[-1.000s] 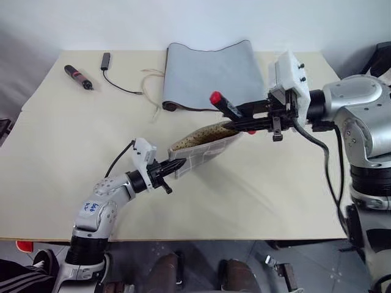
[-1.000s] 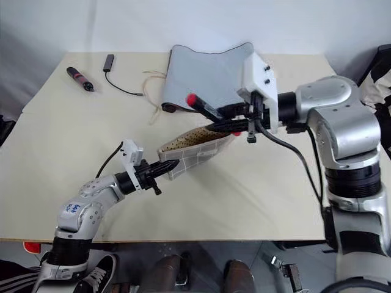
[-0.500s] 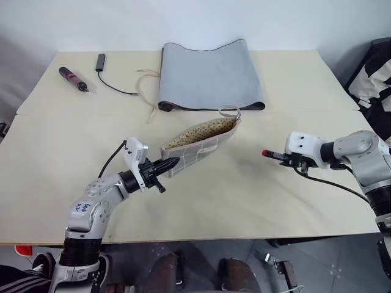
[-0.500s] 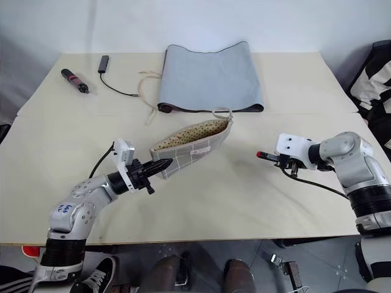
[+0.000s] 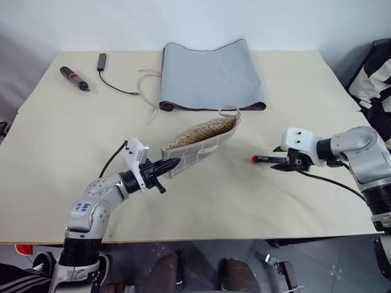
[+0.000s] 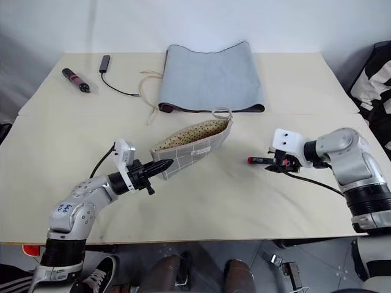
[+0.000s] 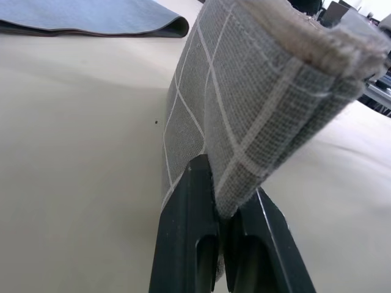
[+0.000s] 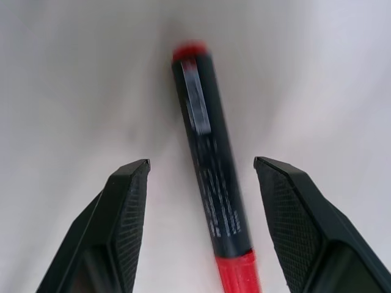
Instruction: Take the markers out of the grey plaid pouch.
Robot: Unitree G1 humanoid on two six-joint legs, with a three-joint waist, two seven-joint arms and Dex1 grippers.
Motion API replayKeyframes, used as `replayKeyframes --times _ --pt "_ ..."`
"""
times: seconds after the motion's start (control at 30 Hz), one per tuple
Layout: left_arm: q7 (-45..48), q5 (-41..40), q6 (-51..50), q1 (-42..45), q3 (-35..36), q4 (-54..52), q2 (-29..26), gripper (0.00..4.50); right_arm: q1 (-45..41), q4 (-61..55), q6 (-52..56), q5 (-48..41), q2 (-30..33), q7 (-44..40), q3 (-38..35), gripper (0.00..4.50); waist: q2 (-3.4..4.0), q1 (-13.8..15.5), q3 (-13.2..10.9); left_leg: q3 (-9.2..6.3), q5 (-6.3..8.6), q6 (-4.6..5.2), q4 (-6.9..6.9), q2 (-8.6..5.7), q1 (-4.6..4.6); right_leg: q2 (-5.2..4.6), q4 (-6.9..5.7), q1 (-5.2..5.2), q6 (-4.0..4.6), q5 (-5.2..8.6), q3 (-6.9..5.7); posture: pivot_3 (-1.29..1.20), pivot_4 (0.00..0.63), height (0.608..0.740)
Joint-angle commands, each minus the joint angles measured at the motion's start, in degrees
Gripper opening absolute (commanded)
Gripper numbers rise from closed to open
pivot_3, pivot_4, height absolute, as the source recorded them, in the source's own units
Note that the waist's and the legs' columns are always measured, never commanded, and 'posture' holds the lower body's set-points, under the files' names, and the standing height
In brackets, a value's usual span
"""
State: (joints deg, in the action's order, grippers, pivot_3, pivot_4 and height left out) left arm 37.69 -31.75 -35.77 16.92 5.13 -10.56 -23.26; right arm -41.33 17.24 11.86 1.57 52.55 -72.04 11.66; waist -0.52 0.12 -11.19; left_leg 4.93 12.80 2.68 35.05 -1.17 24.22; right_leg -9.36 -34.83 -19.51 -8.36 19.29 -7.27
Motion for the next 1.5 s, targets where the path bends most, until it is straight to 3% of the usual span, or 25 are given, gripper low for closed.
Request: replayKeyframes --times 0.03,0.13,0.23,0.4,0.6,0.77,0.93,1.1,1.5 --pt "0.7 -1.3 0.2 0.2 -0.1 -2.3 0.1 0.00 -3.7 -6.8 5.5 -5.6 1.3 -2.9 -4.9 2.85 0.00 0.0 0.0 0.00 0.00 0.00 0.00 0.00 0.01 -0.01 0.01 -0.01 0.00 0.00 0.00 0.00 0.150 0.740" --pt "0.7 -1.4 0.1 0.4 -0.2 -2.2 0.2 0.00 -6.6 -12.1 10.2 -9.8 -0.9 -3.1 -6.3 2.29 0.01 -0.1 0.0 0.00 0.01 -0.01 -0.01 0.02 0.00 -0.01 0.00 -0.02 0.00 0.00 0.01 0.00 0.150 0.740" --pt "0.6 -1.3 -0.1 0.8 -0.5 -2.0 0.5 0.00 -8.4 -17.7 7.5 -8.2 -2.7 -2.2 -3.4 1.32 0.01 0.0 0.0 -0.03 0.07 -0.07 -0.01 0.06 0.00 -0.04 0.03 -0.01 0.00 0.00 0.01 0.00 0.150 0.740" --pt "1.0 -1.0 0.1 1.5 -1.3 -1.1 0.9 0.00 -16.0 -23.2 10.4 -12.9 -12.6 -2.3 0.2 1.32 0.01 -0.3 0.0 0.02 0.09 -0.07 -0.01 0.03 0.01 -0.02 -0.04 -0.09 0.00 0.00 0.07 0.00 0.150 0.740" --pt "0.7 -1.5 -1.5 2.0 -2.1 -2.8 0.9 0.00 -16.6 -21.1 6.0 -10.1 -17.7 -1.7 5.4 1.32 -0.11 0.1 0.0 -0.07 0.10 -0.02 0.00 -0.06 0.04 0.00 -0.24 -0.04 -0.01 -0.01 0.01 0.00 0.150 0.740" --pt "0.5 -2.7 -3.5 1.4 -1.8 -5.1 0.8 0.00 -16.6 -16.7 1.2 -6.3 -17.7 -1.5 7.3 1.32 -0.12 -0.1 0.0 -0.04 0.10 0.02 0.01 -0.09 0.04 0.01 -0.24 -0.04 -0.06 -0.04 0.03 0.00 0.150 0.740" --pt "0.6 -3.7 -5.0 0.9 -1.9 -6.2 0.6 0.00 -18.8 -15.0 3.5 -8.5 -19.4 -1.7 5.7 1.32 -0.12 -0.4 0.0 -0.02 0.08 0.03 0.00 -0.02 0.04 0.07 -0.24 -0.06 -0.06 -0.04 0.05 0.00 0.150 0.740" --pt "0.8 -3.9 -5.2 1.2 -2.0 -5.7 0.8 0.00 -18.6 -10.2 -1.8 -2.8 -17.2 -1.7 8.4 1.32 -0.12 -0.3 0.0 0.02 0.07 0.04 0.01 0.01 0.03 0.11 -0.24 -0.06 -0.06 -0.04 0.09 0.00 0.150 0.740" --pt "0.9 -2.9 -4.2 1.4 -2.6 -5.4 0.3 0.00 -21.6 -12.0 8.5 -12.2 -19.9 -0.9 0.2 1.32 -0.12 -0.3 0.0 0.01 0.09 0.01 0.00 0.00 0.03 0.10 -0.23 -0.06 -0.05 -0.05 0.10 0.00 0.150 0.740"
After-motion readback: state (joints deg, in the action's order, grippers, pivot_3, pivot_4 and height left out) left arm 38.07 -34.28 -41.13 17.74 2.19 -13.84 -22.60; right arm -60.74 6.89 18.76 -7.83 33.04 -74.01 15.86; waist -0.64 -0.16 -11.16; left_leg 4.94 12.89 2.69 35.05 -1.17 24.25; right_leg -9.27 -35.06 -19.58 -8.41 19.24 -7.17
